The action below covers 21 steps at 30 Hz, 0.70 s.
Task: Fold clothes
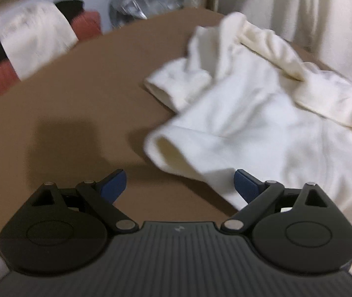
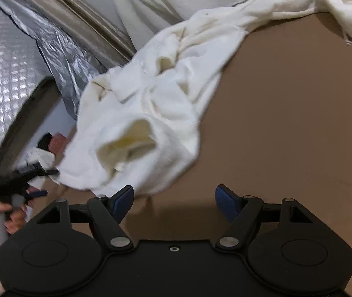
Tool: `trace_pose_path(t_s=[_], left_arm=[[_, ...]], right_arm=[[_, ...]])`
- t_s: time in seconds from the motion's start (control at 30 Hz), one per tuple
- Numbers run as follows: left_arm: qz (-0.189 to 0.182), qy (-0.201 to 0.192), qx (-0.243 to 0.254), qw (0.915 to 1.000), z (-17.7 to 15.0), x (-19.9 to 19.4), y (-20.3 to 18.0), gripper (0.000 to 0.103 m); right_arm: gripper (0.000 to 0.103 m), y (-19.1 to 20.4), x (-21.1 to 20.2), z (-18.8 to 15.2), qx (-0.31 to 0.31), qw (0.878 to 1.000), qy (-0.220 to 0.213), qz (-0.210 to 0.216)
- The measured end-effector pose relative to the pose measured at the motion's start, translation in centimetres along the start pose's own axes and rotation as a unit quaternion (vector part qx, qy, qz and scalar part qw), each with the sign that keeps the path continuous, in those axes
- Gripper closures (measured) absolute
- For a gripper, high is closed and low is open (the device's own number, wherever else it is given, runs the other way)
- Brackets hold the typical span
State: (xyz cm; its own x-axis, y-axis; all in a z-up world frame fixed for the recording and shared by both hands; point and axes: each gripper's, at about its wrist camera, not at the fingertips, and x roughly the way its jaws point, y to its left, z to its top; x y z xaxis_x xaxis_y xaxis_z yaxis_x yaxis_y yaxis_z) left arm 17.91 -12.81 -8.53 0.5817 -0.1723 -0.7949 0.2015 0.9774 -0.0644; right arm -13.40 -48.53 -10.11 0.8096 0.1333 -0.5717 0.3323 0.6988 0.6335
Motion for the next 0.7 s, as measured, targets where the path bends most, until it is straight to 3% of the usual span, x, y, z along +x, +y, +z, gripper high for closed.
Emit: trace_pose_path(t_s=[0.1,0.17,0.2,0.23,0.27,0.3,0.47,0.63,0.7], left_arm=[[0.006,-0.004,0.003,1.0,0.3,0.9,0.9,0.008],[-0.004,0.004,-0.012,0.9999,0.5,1.7,1.5,0.008],[-0.009,0.007,-0.02,0.9997,0.6,2.0,1.8,0.008],[-0.012,0.007,-0.024,0.9996,0.6,2.1,1.9,0.008],[-0.013,0.003,-0.027,0.9996,0.7,2.2,2.1,0.008],[-0.01,-0.002,-0.029,0.9995,0.8,2.2,2.3,0.008],[-0.008,-0.02,-0.046,0.9987,1.2,1.7,3.7,0.008],[-0.031,0.015,-0.116,0.9927,1.0,3.1,5.8,0.009],[-0.056,0.035,-0.141,0.9878,0.8,3.9,6.3,0.009]], right_arm=[[0.015,0.4,1.4,0.7,0.017,1.0,-0.019,-0.019],[0.015,0.4,2.8,1.4,0.022,0.998,-0.025,-0.05],[0.025,0.6,3.7,1.7,0.007,0.997,-0.023,-0.078],[0.063,0.8,4.7,2.1,-0.009,0.994,-0.021,-0.106],[0.083,0.9,5.4,2.5,-0.021,0.991,-0.02,-0.131],[0.089,1.2,5.3,3.2,-0.016,0.99,-0.026,-0.135],[0.094,3.5,-1.1,4.3,-0.069,0.975,-0.107,-0.184],[0.095,5.8,-8.4,4.8,-0.134,0.942,-0.194,-0.237],[0.095,3.0,-7.7,3.9,-0.109,0.947,-0.165,-0.253]])
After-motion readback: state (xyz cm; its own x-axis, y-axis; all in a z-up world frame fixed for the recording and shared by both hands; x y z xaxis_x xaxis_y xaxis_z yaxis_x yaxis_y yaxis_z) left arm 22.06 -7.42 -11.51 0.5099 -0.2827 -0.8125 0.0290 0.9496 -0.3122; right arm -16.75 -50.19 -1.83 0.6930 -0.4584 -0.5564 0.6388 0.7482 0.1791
